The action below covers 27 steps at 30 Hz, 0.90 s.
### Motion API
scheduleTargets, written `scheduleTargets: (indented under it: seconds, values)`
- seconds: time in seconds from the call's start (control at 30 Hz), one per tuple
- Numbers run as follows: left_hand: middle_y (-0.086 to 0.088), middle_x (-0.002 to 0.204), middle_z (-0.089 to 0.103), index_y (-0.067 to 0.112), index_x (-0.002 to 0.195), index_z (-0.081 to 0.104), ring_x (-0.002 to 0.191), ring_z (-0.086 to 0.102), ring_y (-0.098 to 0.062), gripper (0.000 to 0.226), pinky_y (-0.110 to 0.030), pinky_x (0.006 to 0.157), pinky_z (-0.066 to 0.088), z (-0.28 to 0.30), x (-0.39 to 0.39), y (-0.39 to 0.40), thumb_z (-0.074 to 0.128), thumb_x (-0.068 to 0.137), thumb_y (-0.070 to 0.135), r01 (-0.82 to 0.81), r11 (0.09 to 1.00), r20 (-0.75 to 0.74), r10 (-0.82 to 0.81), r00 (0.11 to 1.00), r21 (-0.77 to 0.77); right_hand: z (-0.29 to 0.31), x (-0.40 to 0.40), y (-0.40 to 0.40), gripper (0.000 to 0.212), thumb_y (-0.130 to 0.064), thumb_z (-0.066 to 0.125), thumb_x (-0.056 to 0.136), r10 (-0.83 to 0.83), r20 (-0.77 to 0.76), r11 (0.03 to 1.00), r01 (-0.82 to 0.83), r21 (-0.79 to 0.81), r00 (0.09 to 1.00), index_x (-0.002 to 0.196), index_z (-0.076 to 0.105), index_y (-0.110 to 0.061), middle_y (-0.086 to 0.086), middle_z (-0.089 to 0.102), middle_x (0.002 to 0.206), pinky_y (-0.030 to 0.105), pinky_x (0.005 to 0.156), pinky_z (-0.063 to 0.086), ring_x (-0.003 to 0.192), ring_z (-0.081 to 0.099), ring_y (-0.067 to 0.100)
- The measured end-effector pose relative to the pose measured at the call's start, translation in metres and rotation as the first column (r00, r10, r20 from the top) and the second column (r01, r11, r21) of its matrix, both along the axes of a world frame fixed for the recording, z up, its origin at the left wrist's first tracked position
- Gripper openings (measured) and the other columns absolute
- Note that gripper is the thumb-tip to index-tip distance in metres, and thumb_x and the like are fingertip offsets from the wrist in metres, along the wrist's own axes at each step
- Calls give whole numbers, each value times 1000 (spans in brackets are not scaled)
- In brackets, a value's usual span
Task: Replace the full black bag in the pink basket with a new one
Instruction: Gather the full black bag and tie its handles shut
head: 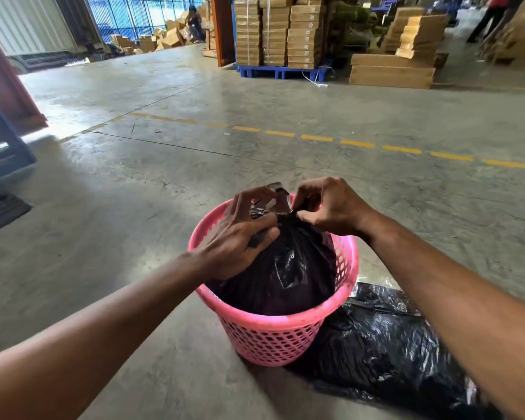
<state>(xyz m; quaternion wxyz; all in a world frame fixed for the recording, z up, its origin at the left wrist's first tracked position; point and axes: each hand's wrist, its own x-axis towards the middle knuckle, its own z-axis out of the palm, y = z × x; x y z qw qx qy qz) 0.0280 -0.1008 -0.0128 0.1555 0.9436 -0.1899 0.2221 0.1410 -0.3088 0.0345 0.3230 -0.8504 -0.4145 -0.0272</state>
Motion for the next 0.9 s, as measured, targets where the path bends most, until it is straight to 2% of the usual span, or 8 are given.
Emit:
scheduleTargets:
  seconds: [0.17, 0.27, 0.57, 0.67, 0.73, 0.8, 0.87, 0.9]
  values:
    - [10, 122, 41, 32, 100, 64, 118, 39, -17, 33, -41, 107, 35, -9, 2, 23, 37, 103, 52, -96, 994, -156, 104, 982, 57, -17, 10, -21, 8, -15, 80, 75, -45, -81, 997, 40, -65, 996, 76, 74, -19, -7, 76, 74, 27, 68, 56, 70, 71, 5]
    - [13, 108, 34, 29, 93, 63, 111, 34, -16, 48, -43, 101, 32, -20, -3, 36, 27, 99, 59, -190, 956, -216, 239, 947, 226, -36, 18, -31, 10, -13, 78, 73, -90, -63, 983, 78, -164, 994, 73, 69, -17, -4, 75, 73, 34, 72, 56, 72, 71, 11]
    - [11, 103, 37, 27, 91, 64, 111, 26, -11, 44, -39, 101, 20, -14, -10, 53, 29, 106, 50, -199, 874, -421, 399, 814, 444, -46, 23, -41, 14, -16, 75, 79, -109, 36, 945, 115, -305, 993, 75, 62, -19, -1, 71, 74, 37, 72, 55, 75, 69, 20]
    - [14, 106, 43, 23, 80, 61, 113, 32, -12, 44, -39, 105, 24, -12, -7, 57, 36, 103, 51, -241, 953, -477, 301, 825, 185, -46, 19, -41, 12, -17, 68, 80, -90, 58, 929, 105, -355, 994, 88, 65, -25, -2, 73, 87, 36, 75, 55, 81, 68, 20]
    - [23, 105, 52, 20, 83, 67, 114, 41, -17, 38, -35, 107, 34, -12, -3, 54, 43, 100, 44, -293, 917, -497, 128, 858, -270, -45, 18, -38, 15, -25, 71, 79, -67, 52, 934, 81, -349, 996, 93, 70, -28, -6, 71, 90, 33, 78, 54, 83, 67, 16]
    - [8, 102, 67, 3, 96, 69, 104, 58, -20, 35, -27, 98, 47, -5, 1, 41, 43, 105, 25, -308, 643, -498, -133, 857, -702, -41, 18, -35, 11, -31, 77, 80, -65, 21, 943, 68, -326, 998, 89, 75, -25, -10, 65, 84, 28, 74, 50, 83, 67, 16]
    - [-18, 84, 67, -4, 88, 65, 84, 68, -26, 41, -31, 85, 54, 3, 7, 23, 37, 108, 19, -329, 456, -471, -243, 848, -827, -37, 22, -31, 10, -35, 79, 81, -64, 47, 946, 75, -315, 997, 85, 77, -27, -10, 56, 83, 26, 71, 43, 87, 63, 18]
    - [-18, 73, 59, 2, 81, 59, 71, 67, -26, 39, -33, 75, 53, 6, 10, 13, 39, 108, 21, -353, 385, -464, -248, 850, -853, -33, 24, -29, 11, -40, 79, 80, -60, 78, 949, 81, -305, 995, 83, 77, -29, -8, 54, 87, 29, 74, 42, 91, 58, 19]
